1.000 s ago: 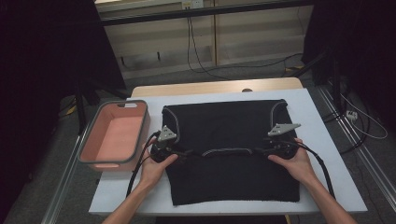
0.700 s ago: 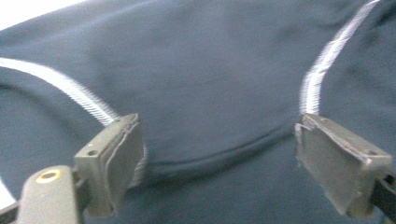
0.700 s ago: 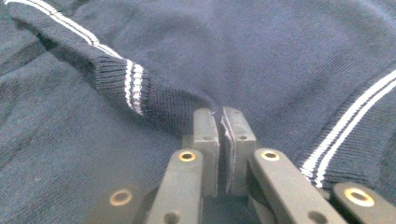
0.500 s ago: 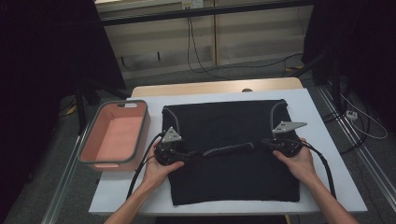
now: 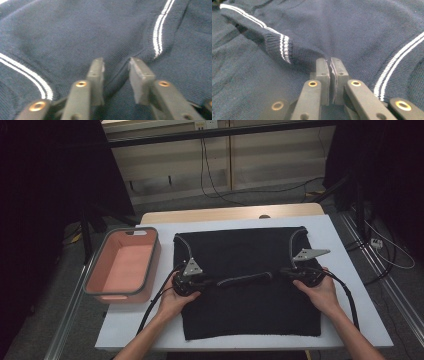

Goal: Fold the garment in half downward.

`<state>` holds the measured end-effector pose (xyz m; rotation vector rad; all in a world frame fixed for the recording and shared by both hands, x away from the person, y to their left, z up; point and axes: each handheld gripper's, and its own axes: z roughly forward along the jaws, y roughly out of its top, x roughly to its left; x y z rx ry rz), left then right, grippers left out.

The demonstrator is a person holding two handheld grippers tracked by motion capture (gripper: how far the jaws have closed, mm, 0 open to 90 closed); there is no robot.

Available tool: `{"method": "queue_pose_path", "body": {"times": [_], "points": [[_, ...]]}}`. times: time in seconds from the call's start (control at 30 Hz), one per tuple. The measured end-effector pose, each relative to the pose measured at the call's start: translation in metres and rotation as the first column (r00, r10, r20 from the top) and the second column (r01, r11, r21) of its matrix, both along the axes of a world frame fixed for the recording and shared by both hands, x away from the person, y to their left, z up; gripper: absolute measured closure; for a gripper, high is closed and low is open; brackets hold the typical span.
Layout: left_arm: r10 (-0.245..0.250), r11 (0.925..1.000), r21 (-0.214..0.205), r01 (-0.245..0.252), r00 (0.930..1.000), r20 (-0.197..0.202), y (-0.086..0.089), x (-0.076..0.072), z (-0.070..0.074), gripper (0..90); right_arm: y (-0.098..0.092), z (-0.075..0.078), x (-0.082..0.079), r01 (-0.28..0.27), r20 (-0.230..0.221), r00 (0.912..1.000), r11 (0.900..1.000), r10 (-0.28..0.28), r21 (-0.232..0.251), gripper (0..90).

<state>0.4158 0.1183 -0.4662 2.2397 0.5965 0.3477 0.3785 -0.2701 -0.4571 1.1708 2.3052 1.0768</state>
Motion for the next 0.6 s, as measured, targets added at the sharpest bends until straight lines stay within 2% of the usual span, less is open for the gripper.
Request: {"method": "queue_pose_path", "body": {"times": [0.07, 0.13, 0.17, 0.23, 0.27, 0.4, 0.6], "points": [[-0.008, 1.0000, 0.002, 0.008, 1.0000, 0.002, -0.001, -0.001, 0.000, 78.6, 0.000, 0.000, 0.000, 0.004, -0.002, 1.0000, 1.0000, -0.004, -0.001, 86.4], [0.000, 0.9999, -0.013, 0.000, 0.9997, -0.023, -0.001, -0.001, 0.001, 85.9, 0.000, -0.001, 0.000, 0.003, -0.004, 1.0000, 1.0000, -0.003, -0.003, 86.5], [-0.003, 0.9999, -0.011, 0.003, 0.9996, -0.026, 0.000, -0.001, 0.002, 86.6, 0.000, -0.001, 0.000, 0.005, -0.005, 1.0000, 1.0000, -0.005, -0.001, 86.5], [0.000, 0.9994, -0.034, -0.001, 0.9987, -0.050, 0.003, 0.000, 0.004, 87.0, 0.000, 0.000, 0.000, 0.006, -0.006, 1.0000, 1.0000, -0.006, 0.003, 86.5], [0.002, 0.9982, -0.060, -0.006, 0.9977, -0.067, 0.005, 0.000, 0.005, 87.0, 0.000, 0.001, 0.000, 0.007, -0.005, 1.0000, 1.0000, -0.007, 0.005, 86.5], [-0.007, 0.9941, -0.109, -0.003, 0.9960, -0.089, 0.011, -0.001, 0.013, 87.2, -0.002, 0.004, -0.001, 0.007, 0.007, 0.9999, 0.9998, -0.007, 0.016, 86.5], [-0.012, 0.9917, -0.128, 0.002, 0.9969, -0.078, 0.013, -0.009, 0.022, 87.5, -0.005, 0.011, -0.004, 0.009, 0.033, 0.9994, 0.9995, -0.010, 0.029, 86.6]]}}
